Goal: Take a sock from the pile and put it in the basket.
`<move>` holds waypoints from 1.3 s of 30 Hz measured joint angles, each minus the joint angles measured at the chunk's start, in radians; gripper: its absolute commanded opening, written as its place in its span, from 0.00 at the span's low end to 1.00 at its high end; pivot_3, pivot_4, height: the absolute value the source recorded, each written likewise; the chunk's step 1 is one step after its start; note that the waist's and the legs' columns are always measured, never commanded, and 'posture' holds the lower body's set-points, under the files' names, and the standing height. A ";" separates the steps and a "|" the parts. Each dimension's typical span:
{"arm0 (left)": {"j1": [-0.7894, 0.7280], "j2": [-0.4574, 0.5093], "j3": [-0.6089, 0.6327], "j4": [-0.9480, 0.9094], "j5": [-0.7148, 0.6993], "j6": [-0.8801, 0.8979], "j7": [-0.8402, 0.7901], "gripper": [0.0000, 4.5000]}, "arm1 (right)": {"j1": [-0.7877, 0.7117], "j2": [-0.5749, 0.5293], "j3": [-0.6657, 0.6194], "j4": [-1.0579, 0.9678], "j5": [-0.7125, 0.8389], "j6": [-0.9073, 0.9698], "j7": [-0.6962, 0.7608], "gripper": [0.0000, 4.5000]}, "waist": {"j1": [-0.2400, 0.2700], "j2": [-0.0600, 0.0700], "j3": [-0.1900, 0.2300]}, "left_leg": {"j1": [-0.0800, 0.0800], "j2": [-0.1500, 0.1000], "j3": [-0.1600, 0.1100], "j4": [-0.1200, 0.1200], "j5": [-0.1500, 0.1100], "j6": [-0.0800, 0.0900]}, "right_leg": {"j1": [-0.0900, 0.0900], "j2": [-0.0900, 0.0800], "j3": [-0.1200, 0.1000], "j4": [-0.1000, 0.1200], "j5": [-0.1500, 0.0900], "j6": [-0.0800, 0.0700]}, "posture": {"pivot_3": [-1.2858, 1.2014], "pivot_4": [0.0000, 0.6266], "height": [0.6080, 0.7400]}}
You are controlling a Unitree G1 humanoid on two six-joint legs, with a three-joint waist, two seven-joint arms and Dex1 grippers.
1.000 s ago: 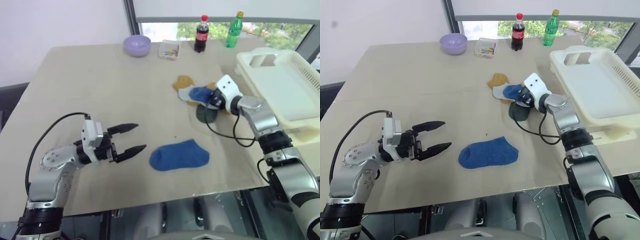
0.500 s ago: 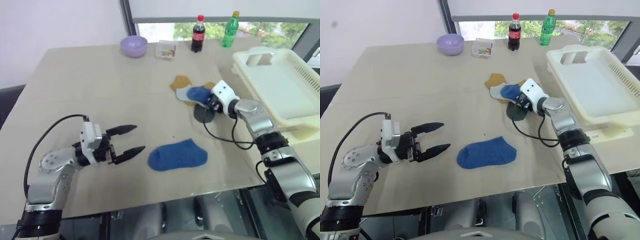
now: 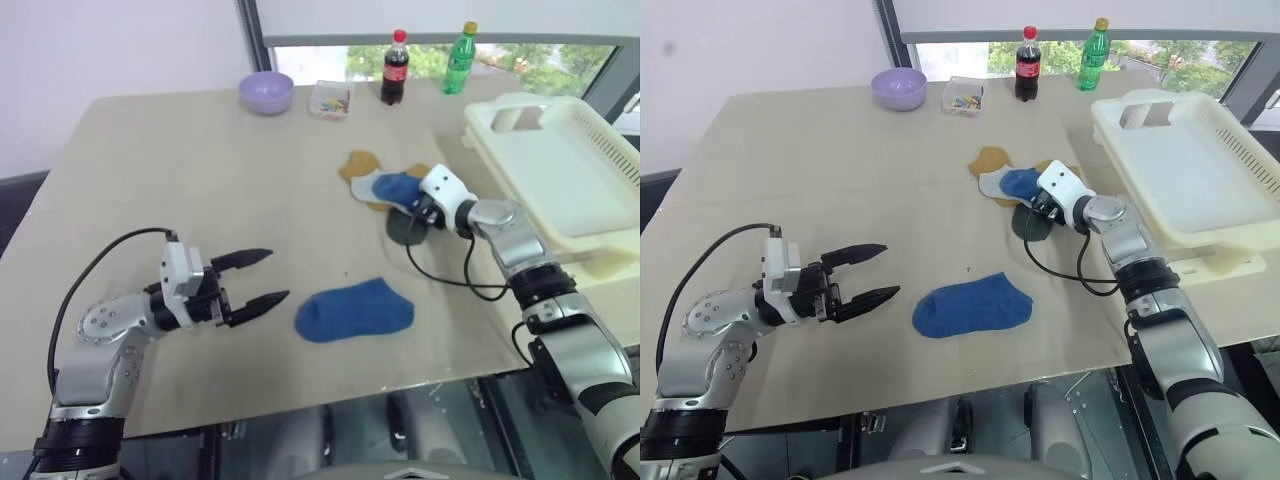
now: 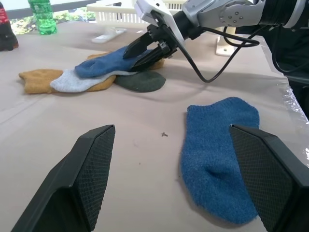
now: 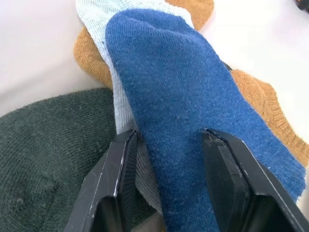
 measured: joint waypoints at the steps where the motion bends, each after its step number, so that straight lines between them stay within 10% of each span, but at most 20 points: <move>1: 0.000 0.000 0.000 0.000 0.000 0.000 0.000 0.90 | 0.000 0.000 0.000 0.004 -0.004 -0.006 -0.003 0.47 | 0.000 0.000 0.000 | 0.000 0.000 0.000 0.000 0.000 0.000 | 0.000 0.000 0.000 0.000 0.000 0.000 | 0.52 0.24 0.96; 17: -0.001 0.000 0.000 0.000 0.000 0.000 0.011 0.90 | -0.025 0.007 -0.001 0.026 -0.029 -0.073 -0.083 0.47 | -0.001 0.001 0.001 | 0.000 0.000 0.000 0.000 0.000 0.000 | 0.000 0.000 0.000 0.000 0.000 0.000 | 0.52 0.24 0.96; 23: -0.011 0.000 0.000 0.000 0.000 0.000 0.010 0.90 | -0.025 0.007 -0.001 0.027 -0.033 -0.083 -0.093 0.03 | -0.001 0.001 0.001 | 0.000 0.000 0.000 0.000 0.000 0.000 | 0.000 0.000 0.000 0.000 0.000 0.000 | 0.52 0.24 0.96; 39: -0.009 0.005 0.000 0.001 0.022 -0.007 0.010 0.90 | -0.003 0.024 0.048 -0.153 -0.070 -0.101 -0.027 0.01 | -0.002 0.002 0.001 | 0.000 0.001 -0.001 0.000 0.000 0.000 | 0.000 0.000 0.000 0.000 0.000 0.000 | 0.52 0.24 0.96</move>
